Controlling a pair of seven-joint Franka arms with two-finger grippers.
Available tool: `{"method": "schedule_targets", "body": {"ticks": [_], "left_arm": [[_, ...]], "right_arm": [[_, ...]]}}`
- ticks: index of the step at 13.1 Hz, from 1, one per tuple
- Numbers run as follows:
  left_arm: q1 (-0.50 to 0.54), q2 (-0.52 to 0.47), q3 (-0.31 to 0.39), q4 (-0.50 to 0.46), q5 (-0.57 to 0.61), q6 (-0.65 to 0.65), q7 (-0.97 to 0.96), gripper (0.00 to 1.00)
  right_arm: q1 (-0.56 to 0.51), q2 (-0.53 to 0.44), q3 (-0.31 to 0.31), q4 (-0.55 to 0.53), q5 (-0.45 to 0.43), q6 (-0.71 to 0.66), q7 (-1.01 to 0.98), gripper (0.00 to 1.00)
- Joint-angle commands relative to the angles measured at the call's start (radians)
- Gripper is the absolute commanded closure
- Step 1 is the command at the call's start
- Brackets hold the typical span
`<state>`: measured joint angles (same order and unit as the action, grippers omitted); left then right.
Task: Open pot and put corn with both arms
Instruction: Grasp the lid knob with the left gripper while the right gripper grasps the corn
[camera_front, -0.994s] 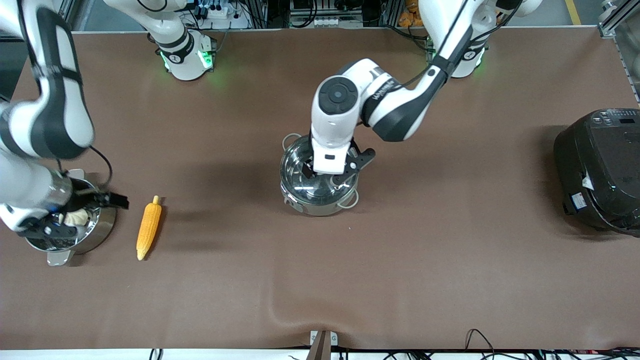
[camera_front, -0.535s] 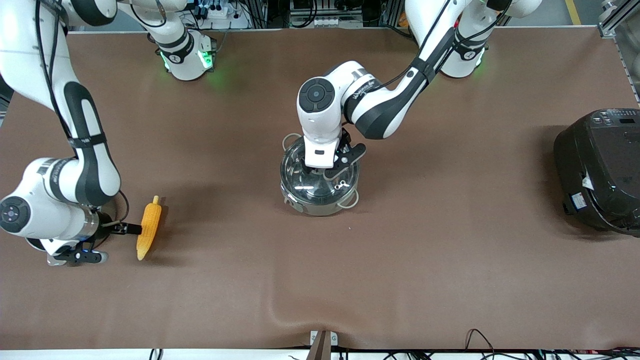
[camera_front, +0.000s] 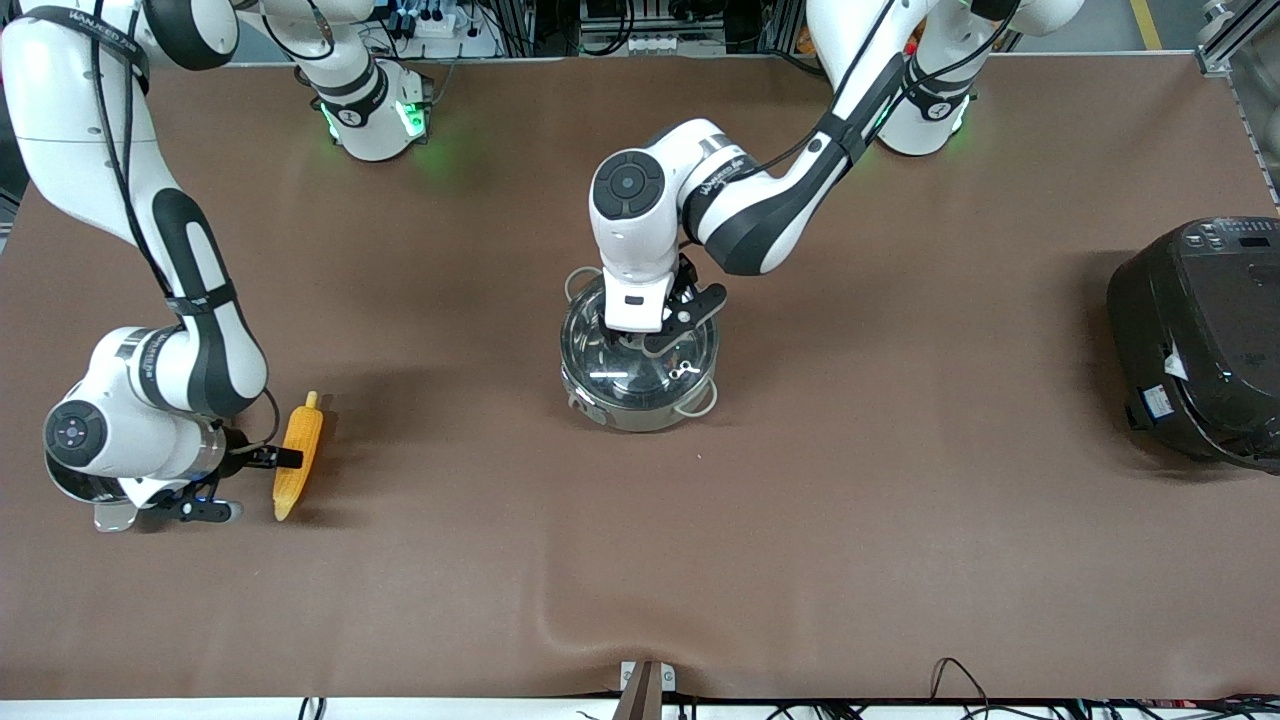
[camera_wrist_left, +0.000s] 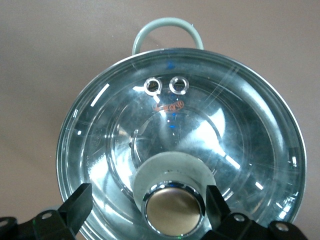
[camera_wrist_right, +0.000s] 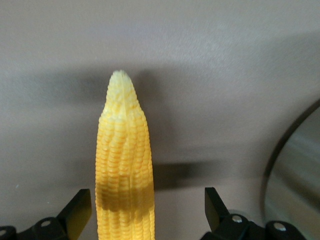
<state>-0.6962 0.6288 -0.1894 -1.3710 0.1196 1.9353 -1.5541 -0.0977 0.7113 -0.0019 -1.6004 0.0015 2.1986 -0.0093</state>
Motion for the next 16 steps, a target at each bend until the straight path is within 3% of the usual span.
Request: {"method": "schedule_targets", "body": {"ticks": [1, 7, 8, 9, 10, 16], "left_arm": [[-0.009, -0.012, 0.007, -0.017, 0.028, 0.017, -0.026, 0.2], [-0.016, 0.002, 0.007, -0.019, 0.031, 0.017, -0.007, 0.83], [-0.032, 0.009, 0.01, -0.02, 0.031, 0.017, -0.01, 0.85], [-0.037, 0.022, 0.011, -0.019, 0.047, 0.017, -0.017, 0.97], [-0.036, 0.022, 0.01, -0.017, 0.067, 0.017, -0.02, 1.0], [0.004, -0.069, 0.016, -0.01, 0.072, 0.014, 0.006, 1.0]], "right_arm": [[0.003, -0.013, 0.011, -0.035, -0.009, 0.015, 0.009, 0.0], [0.004, -0.018, 0.011, -0.102, -0.009, 0.069, 0.009, 0.0], [0.006, -0.019, 0.011, -0.107, -0.011, 0.072, 0.009, 0.99], [0.016, -0.022, 0.011, -0.111, -0.011, 0.073, 0.009, 1.0], [0.023, -0.024, 0.01, -0.112, -0.014, 0.07, 0.006, 1.0], [0.03, -0.097, 0.011, -0.108, -0.014, 0.038, -0.035, 1.0]]}}
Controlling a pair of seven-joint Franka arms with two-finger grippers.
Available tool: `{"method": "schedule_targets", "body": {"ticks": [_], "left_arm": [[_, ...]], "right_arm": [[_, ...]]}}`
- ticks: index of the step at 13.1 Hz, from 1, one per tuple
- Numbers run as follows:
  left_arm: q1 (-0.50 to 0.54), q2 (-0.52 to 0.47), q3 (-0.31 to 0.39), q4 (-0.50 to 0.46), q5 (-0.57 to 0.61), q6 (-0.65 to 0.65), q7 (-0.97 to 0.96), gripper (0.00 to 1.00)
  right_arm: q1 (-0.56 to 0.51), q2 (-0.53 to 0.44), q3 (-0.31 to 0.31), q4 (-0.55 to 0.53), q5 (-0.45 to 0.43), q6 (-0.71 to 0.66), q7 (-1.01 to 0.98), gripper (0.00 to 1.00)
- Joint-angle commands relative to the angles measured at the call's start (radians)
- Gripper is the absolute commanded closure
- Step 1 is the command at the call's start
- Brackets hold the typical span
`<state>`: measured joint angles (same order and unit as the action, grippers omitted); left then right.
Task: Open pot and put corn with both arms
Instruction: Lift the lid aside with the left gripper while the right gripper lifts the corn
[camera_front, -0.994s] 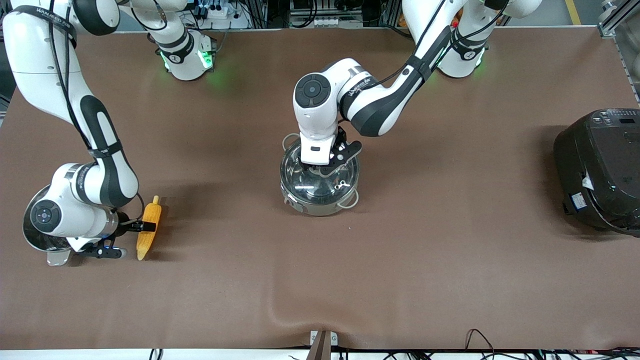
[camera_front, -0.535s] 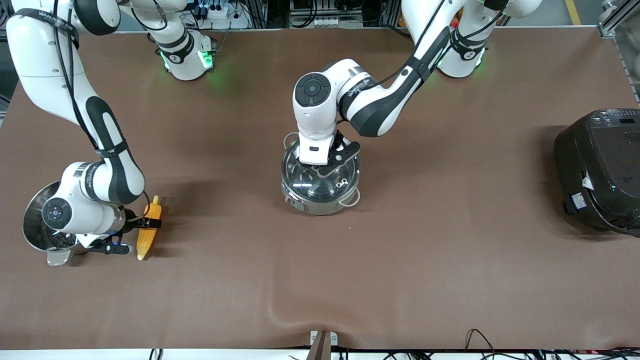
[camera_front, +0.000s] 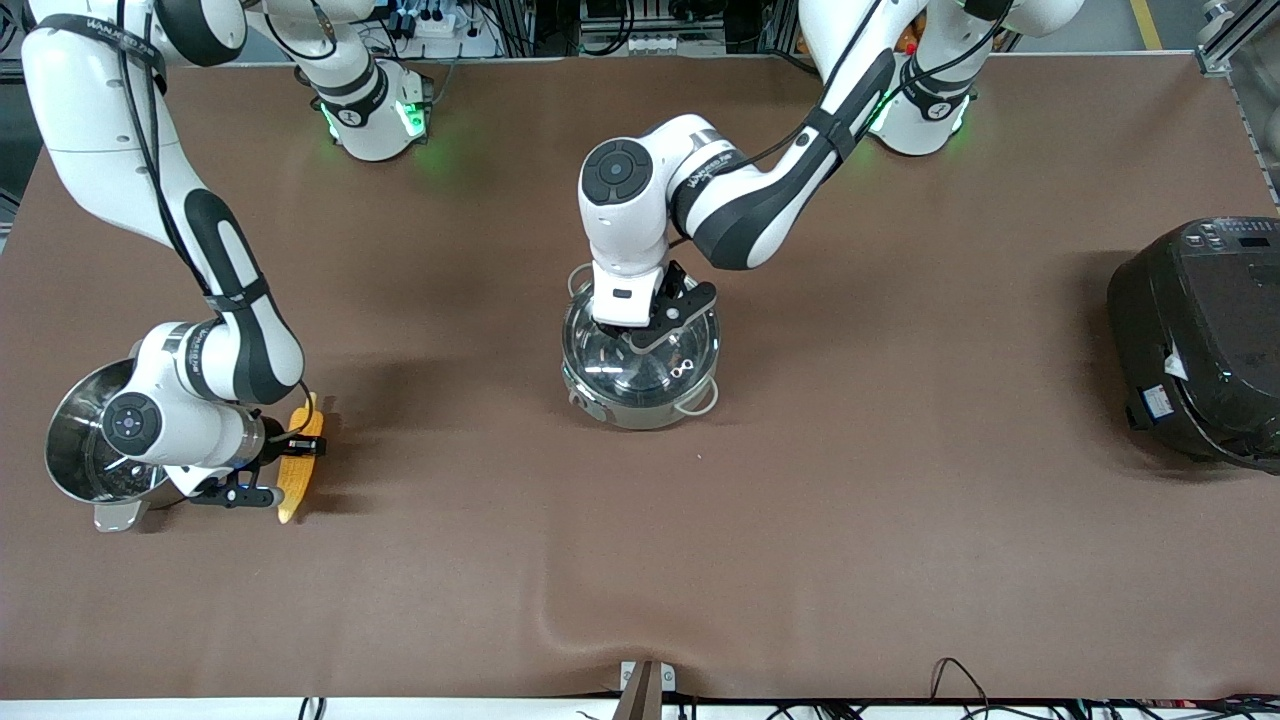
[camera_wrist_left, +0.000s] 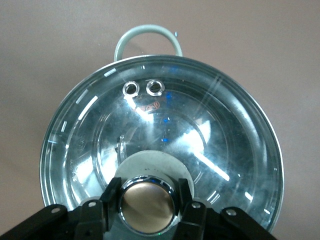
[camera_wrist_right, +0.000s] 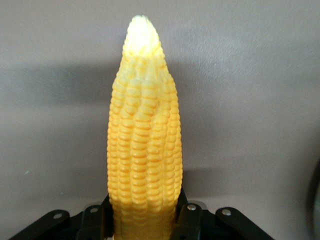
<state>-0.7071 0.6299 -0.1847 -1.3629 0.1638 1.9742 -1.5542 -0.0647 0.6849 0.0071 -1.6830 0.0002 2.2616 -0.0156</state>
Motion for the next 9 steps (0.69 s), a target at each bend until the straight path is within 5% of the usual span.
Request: {"method": "schedule_targets", "body": {"ticks": [1, 5, 9], "left_arm": [[0.017, -0.096, 0.011, -0.019, 0.028, -0.037, 0.005, 1.0], [0.122, -0.255, 0.001, -0.022, 0.001, -0.17, 0.138, 1.0], [0.354, -0.422, -0.001, -0.027, -0.134, -0.349, 0.611, 1.0]], "right_arm": [[-0.006, -0.103, 0.004, -0.024, -0.013, -0.057, -0.062, 1.0], [0.0, -0.24, 0.01, -0.015, -0.009, -0.187, -0.177, 1.0], [0.035, -0.32, 0.024, 0.0, 0.0, -0.264, -0.25, 1.0]]}}
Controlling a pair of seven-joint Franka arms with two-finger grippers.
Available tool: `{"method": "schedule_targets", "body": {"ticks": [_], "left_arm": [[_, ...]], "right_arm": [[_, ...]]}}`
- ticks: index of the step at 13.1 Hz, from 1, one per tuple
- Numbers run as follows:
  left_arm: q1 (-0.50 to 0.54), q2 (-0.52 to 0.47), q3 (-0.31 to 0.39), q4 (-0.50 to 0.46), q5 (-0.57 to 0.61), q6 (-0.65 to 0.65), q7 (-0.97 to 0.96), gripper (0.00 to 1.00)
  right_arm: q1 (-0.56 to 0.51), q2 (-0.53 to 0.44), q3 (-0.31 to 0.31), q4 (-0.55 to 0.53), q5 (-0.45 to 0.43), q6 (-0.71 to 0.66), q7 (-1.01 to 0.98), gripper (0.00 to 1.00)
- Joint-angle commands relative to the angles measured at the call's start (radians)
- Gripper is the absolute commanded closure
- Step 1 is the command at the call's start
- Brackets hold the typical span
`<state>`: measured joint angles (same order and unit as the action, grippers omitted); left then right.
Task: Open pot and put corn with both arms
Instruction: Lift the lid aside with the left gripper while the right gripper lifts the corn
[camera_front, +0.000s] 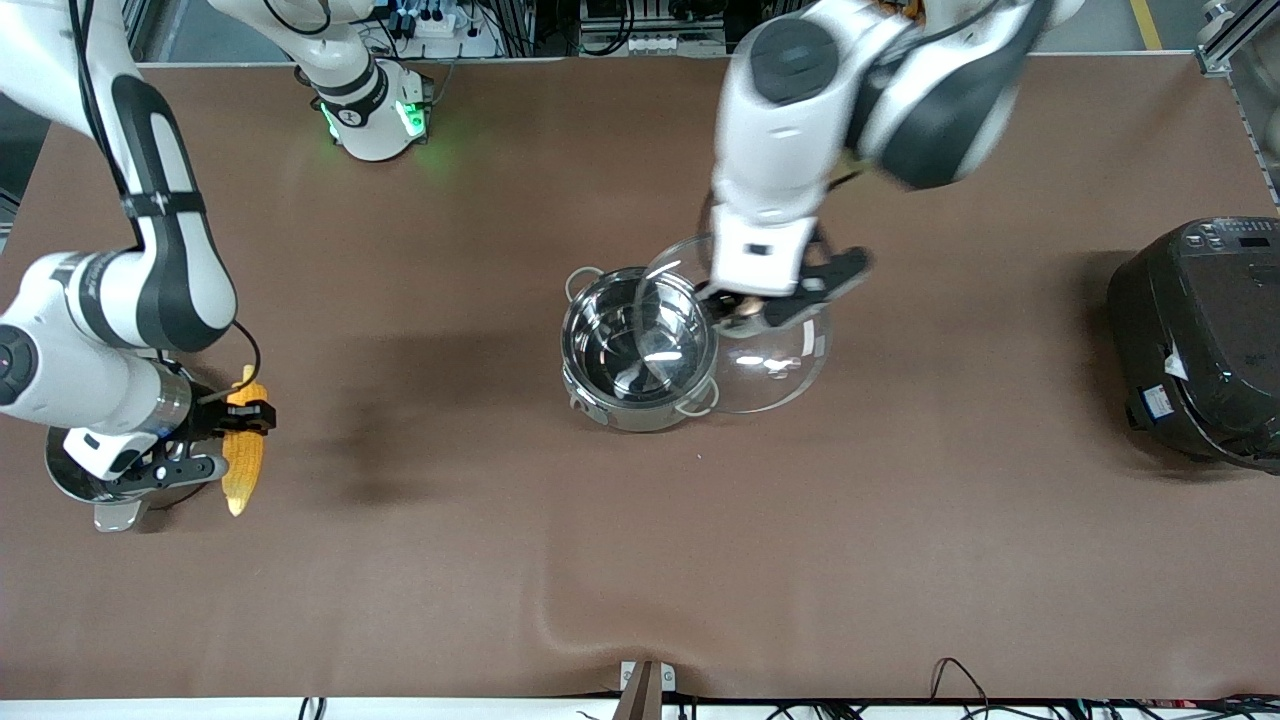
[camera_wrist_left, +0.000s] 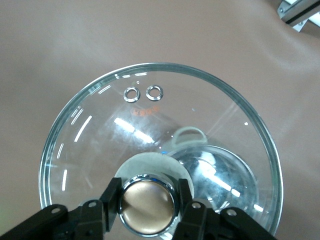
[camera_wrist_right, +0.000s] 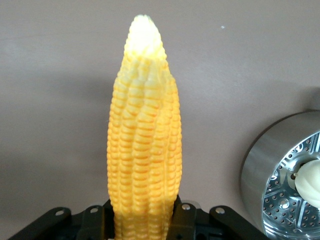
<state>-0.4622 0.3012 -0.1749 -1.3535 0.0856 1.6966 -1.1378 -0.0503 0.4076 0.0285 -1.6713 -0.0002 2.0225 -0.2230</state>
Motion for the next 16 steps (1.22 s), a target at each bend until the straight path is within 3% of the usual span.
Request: {"method": "schedule_targets", "body": {"ticks": [1, 3, 6, 8, 11, 14, 16], "left_arm": [[0.166, -0.125, -0.011, -0.044, -0.063, -0.115, 0.314, 1.0], [0.296, -0.161, -0.011, -0.093, -0.075, -0.135, 0.535, 1.0], [0.448, -0.152, -0.011, -0.211, -0.122, -0.067, 0.611, 1.0], [0.479, -0.174, -0.011, -0.403, -0.13, 0.137, 0.618, 1.0], [0.507, -0.188, -0.009, -0.608, -0.118, 0.363, 0.622, 1.0], [0.563, -0.198, -0.011, -0.754, -0.115, 0.547, 0.726, 1.0], [0.576, -0.209, -0.006, -0.869, -0.113, 0.702, 0.771, 1.0]], "right_arm": [[0.029, -0.046, 0.004, 0.007, 0.005, -0.042, -0.064, 1.0], [0.065, -0.05, 0.016, 0.048, 0.005, -0.077, -0.079, 1.0], [0.079, -0.062, 0.088, 0.097, 0.005, -0.097, -0.088, 1.0], [0.081, -0.076, 0.174, 0.104, -0.001, -0.108, -0.096, 1.0], [0.101, -0.078, 0.269, 0.105, -0.012, -0.111, -0.136, 1.0], [0.24, -0.073, 0.272, 0.107, -0.029, -0.11, -0.176, 1.0], [0.376, -0.02, 0.271, 0.14, -0.055, -0.104, -0.174, 1.0]]}}
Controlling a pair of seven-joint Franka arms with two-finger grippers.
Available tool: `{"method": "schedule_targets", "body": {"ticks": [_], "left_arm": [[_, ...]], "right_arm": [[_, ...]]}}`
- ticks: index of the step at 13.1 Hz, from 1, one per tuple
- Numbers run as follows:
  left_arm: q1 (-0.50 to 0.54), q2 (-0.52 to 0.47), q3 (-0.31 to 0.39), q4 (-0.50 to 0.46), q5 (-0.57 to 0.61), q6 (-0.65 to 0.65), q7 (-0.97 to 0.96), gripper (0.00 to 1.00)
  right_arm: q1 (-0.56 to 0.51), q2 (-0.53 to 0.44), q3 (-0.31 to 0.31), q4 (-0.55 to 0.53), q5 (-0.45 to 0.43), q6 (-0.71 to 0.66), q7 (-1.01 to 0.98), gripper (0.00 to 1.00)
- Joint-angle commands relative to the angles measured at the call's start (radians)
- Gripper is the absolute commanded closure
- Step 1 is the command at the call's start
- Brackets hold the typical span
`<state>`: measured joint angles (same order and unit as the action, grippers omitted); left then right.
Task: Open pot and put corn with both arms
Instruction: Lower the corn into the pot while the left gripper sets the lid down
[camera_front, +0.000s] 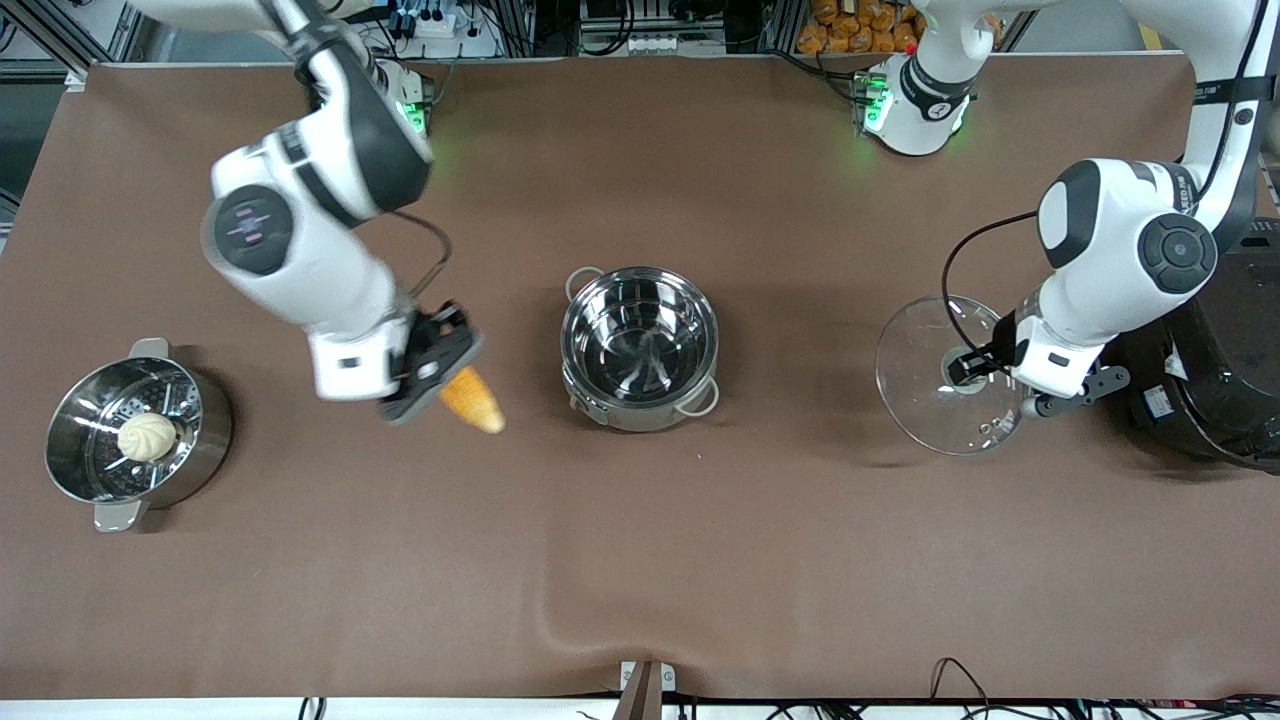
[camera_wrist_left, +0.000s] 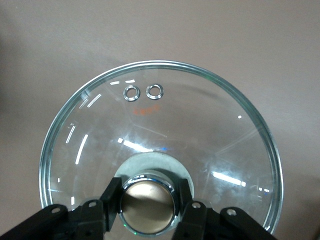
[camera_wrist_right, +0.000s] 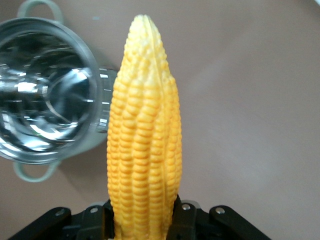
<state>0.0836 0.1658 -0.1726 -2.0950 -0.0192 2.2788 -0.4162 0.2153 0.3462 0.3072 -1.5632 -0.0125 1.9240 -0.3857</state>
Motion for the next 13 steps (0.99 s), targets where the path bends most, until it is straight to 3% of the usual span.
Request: {"method": "schedule_targets", "body": {"ticks": [1, 3, 6, 10, 13], "left_arm": [[0.03, -0.071, -0.005, -0.184, 0.026, 0.218, 0.056, 1.0], [0.08, -0.036, -0.008, -0.223, 0.137, 0.318, 0.054, 1.0], [0.099, 0.052, -0.007, -0.211, 0.232, 0.343, 0.051, 1.0], [0.114, 0.075, -0.008, -0.192, 0.232, 0.343, 0.042, 1.0], [0.116, 0.107, -0.01, -0.174, 0.235, 0.343, 0.053, 1.0]], "right_arm": [[0.192, 0.09, -0.01, 0.084, -0.096, -0.008, 0.002, 1.0], [0.312, 0.161, -0.014, 0.126, -0.167, -0.013, 0.074, 1.0], [0.369, 0.258, -0.014, 0.191, -0.204, -0.007, 0.107, 1.0], [0.437, 0.33, -0.014, 0.204, -0.302, -0.003, 0.206, 1.0], [0.417, 0.335, -0.014, 0.196, -0.311, -0.003, 0.209, 1.0]]}}
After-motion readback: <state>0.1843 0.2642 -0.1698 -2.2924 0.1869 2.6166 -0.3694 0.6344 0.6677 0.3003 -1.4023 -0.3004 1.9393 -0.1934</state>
